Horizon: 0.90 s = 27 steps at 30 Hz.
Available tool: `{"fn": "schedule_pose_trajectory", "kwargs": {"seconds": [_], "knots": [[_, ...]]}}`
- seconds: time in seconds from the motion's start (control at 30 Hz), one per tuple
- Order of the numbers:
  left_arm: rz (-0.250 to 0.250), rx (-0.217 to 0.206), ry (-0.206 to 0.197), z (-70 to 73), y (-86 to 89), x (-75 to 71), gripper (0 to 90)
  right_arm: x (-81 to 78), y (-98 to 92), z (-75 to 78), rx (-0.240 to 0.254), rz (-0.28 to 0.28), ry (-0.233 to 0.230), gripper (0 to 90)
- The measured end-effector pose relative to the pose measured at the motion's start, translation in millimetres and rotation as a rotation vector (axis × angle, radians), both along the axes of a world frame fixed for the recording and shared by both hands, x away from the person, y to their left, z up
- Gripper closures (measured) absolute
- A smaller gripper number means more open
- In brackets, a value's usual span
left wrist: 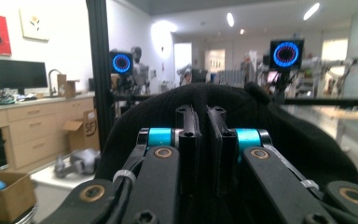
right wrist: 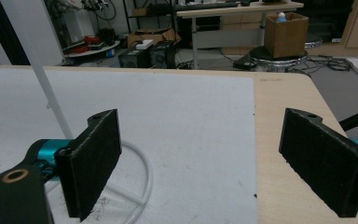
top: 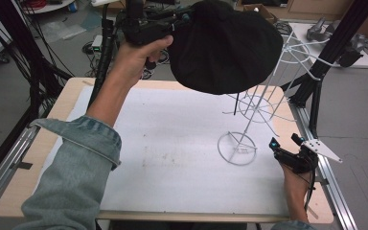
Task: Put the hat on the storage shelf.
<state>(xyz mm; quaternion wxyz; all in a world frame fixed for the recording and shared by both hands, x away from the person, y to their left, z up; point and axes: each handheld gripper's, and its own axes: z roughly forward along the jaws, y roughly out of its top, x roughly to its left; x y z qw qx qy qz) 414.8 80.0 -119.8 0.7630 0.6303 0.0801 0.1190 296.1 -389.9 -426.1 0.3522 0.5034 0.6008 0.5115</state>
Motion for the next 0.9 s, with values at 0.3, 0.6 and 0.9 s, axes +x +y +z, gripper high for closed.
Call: {"fn": "schedule_pose_trajectory", "kwargs": {"seconds": [0.3,0.6,0.9], "knots": [[0.014,0.119,-0.017,-1.4,3.2,-6.6,83.6,0.6,1.3,-0.7,0.003,0.002,0.006,12.1],[0.017,0.17,-0.012,-5.1,-1.3,-9.9,82.3,1.2,1.8,-1.1,0.003,0.004,0.008,12.1],[0.023,0.217,-0.037,-4.4,-6.9,-17.6,79.5,0.8,1.5,-1.0,0.008,0.006,0.013,12.1]]}}
